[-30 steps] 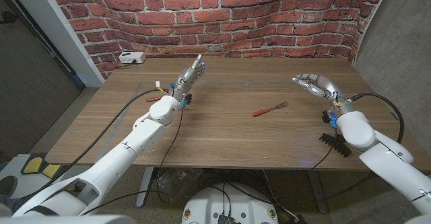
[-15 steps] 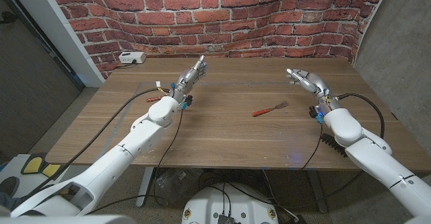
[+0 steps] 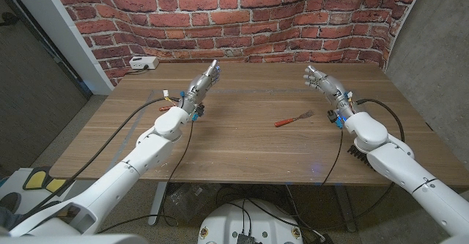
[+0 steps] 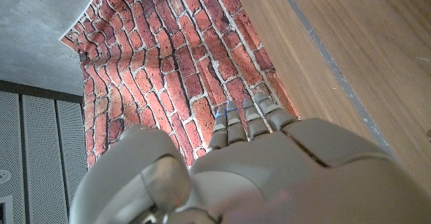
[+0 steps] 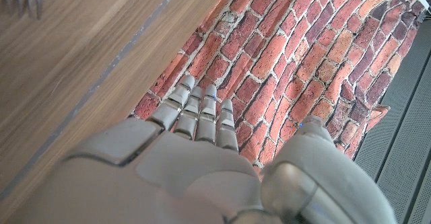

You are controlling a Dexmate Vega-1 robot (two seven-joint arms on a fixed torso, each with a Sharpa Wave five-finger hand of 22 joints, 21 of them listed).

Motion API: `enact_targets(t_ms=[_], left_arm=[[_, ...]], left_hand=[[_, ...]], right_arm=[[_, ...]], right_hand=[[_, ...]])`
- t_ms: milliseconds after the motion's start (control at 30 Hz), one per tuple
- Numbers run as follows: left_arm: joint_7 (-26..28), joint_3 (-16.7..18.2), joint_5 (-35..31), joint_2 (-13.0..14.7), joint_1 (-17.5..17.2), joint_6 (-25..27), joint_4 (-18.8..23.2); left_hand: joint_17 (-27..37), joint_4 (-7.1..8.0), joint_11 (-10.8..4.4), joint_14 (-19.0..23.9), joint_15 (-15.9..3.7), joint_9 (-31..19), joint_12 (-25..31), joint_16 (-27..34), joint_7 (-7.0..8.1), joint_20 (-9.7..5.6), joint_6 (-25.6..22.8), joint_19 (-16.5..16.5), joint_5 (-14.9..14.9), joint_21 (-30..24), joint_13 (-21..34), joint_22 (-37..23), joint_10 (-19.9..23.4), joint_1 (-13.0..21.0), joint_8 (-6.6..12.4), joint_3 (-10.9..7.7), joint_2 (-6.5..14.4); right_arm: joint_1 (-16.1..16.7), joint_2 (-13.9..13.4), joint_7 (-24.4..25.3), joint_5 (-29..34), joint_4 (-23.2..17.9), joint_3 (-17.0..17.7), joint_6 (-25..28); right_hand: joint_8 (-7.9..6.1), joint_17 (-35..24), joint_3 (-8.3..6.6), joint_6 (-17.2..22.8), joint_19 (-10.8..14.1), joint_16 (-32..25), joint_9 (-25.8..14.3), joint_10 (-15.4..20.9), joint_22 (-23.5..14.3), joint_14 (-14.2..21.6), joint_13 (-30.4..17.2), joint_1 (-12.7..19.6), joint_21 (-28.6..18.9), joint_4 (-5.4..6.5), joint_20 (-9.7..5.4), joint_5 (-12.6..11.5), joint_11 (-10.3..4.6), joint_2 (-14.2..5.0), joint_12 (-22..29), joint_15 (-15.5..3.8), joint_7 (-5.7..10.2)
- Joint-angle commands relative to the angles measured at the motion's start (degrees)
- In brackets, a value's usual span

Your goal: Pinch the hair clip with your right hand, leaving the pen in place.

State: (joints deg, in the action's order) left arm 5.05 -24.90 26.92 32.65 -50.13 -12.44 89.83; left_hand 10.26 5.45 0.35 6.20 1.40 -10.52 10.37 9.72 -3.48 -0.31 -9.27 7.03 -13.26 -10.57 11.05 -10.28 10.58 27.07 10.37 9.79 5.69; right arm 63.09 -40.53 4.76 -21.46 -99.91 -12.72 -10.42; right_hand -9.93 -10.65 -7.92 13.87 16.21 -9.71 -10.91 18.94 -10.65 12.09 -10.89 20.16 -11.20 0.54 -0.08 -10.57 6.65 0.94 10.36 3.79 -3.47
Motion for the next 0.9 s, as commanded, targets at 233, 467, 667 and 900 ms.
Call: enact_targets(t_ms=[233, 467, 667, 900], left_arm=[[-2.46, 0.86, 1.92, -0.84, 0.12, -3.28, -3.03], [-1.41, 0.6, 1.65, -2.07, 0.16, -3.84, -3.76], [-0.93, 0.53, 1.81, -2.05, -0.5, -3.27, -2.81], [-1.24, 0.61, 2.04, -2.34, -0.71, -4.23, -3.4]], left_hand=[[0.24, 0.08, -0.04, -1.67, -0.1, -0.29, 0.03, 0.07, 0.33, -0.4, 1.91, -2.22, 0.09, 0.18, 0.16, -0.17, -1.72, -0.2, -0.25, 0.67, -0.17], [0.24, 0.12, 0.06, -2.24, -0.18, -0.28, 0.1, 0.09, 0.43, -0.56, 2.25, -2.87, 0.1, 0.18, 0.15, -0.19, -2.12, -0.26, -0.15, 0.77, -0.15], [0.23, 0.15, -0.12, -1.99, -0.14, -0.27, 0.29, 0.33, 0.49, -0.55, 2.01, -2.85, 0.1, 0.01, 0.14, -0.2, -2.0, -0.3, 0.08, 0.84, -0.14], [0.22, 0.17, 0.05, -1.81, -0.03, -0.27, 0.55, 0.52, 0.39, -0.53, 1.65, -2.89, 0.09, -0.16, 0.14, -0.2, -1.7, -0.33, 0.35, 0.92, -0.12]], right_arm=[[-7.29, 5.92, -12.37, -14.8, 15.16, -4.7, -9.84], [-9.32, 7.63, -17.49, -19.1, 19.67, -5.31, -11.73], [-10.2, 7.76, -18.72, -20.3, 20.89, -5.74, -11.37], [-10.13, 7.98, -17.19, -20.34, 20.18, -5.87, -11.05]], right_hand=[[-0.47, -0.08, 1.44, -1.37, -3.08, 0.18, 0.16, -6.01, -0.03, -4.92, 0.13, -3.0, 0.62, 0.78, 0.02, -0.11, 0.85, 0.74, -0.38, 0.67, -0.38], [-1.05, 0.09, 2.25, -1.14, -5.18, -0.28, 0.24, -7.75, -0.03, -6.98, 0.32, -4.29, 0.51, 0.94, 0.21, -0.31, 0.3, 1.27, 0.31, 0.31, 2.12], [-1.18, 0.15, 2.33, -0.74, -5.43, -0.32, 0.26, -8.36, -0.03, -7.19, 0.37, -4.41, 0.45, 0.9, 0.05, -0.37, -0.08, 1.28, 0.26, 0.25, 2.79], [-1.24, 0.2, 2.24, -0.5, -5.22, -0.63, 0.26, -7.78, -0.03, -6.68, 0.4, -4.36, 0.2, 0.84, 0.19, -0.44, 0.54, 0.97, 0.67, 0.78, 2.47]])
